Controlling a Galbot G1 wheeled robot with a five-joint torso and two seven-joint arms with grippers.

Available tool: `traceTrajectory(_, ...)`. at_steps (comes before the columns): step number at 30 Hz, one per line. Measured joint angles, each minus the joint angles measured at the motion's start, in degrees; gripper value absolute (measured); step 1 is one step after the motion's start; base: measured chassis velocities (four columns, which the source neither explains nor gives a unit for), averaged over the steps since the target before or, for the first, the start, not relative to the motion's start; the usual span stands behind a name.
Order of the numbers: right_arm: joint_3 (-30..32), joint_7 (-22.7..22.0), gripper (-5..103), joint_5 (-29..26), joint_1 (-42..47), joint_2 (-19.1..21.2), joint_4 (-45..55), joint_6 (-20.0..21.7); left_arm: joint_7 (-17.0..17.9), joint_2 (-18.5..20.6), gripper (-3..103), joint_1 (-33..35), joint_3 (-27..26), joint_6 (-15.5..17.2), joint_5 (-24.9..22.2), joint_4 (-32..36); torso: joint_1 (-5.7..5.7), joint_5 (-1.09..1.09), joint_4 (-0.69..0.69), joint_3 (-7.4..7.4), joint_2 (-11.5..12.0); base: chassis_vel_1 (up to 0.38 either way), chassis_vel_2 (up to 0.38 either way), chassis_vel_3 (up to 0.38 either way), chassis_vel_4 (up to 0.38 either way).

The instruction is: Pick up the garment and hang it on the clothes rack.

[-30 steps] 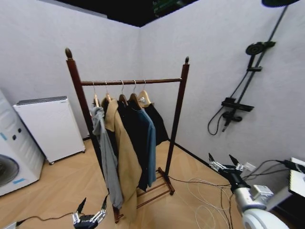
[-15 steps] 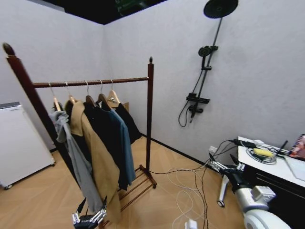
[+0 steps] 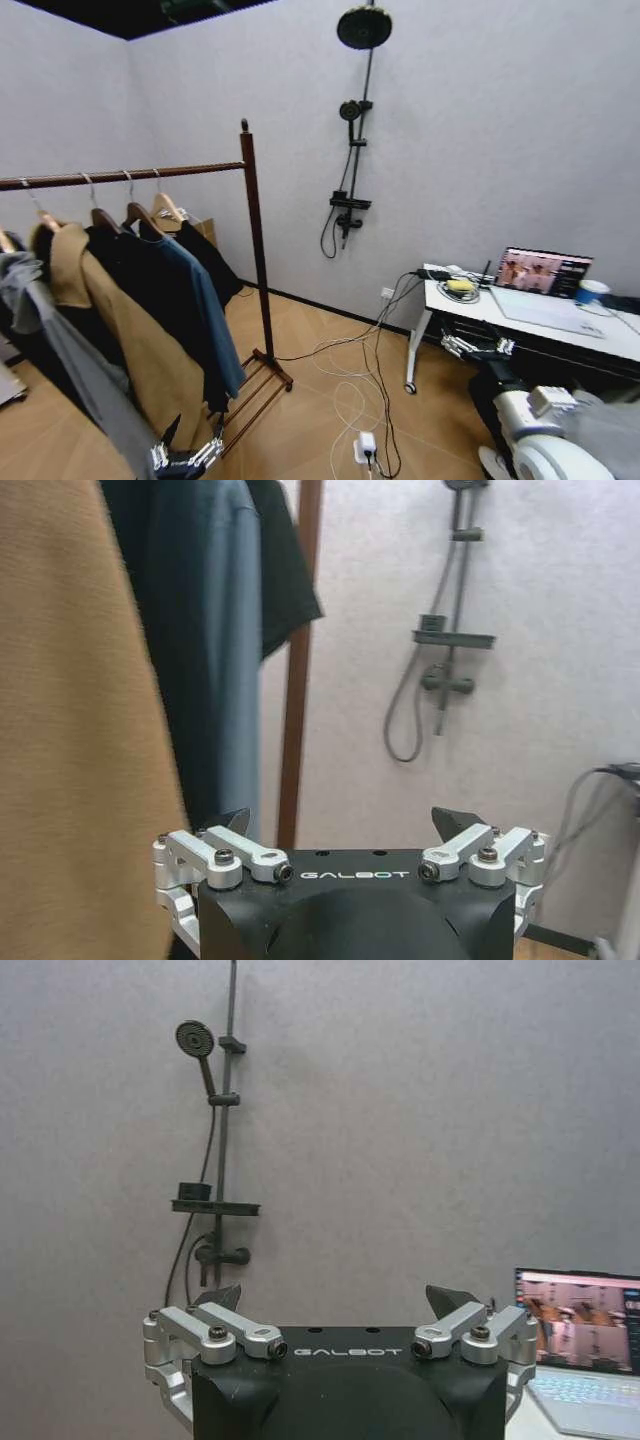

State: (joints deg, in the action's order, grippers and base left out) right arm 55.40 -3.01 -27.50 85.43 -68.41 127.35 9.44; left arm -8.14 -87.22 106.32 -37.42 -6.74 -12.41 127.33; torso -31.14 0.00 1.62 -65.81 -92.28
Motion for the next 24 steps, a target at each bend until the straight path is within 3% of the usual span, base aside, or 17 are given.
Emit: traceTrajectory(24,-0.92,0.42,100,0.11,-0.75,0.88,-1.56,-0.40,-0.01,0.00,100,0.00,0.01,0.00,0.00,0.01,-0.01,0.02,0.03,0.00,0.00,-0.084,-0.153,-0.158,-0.091)
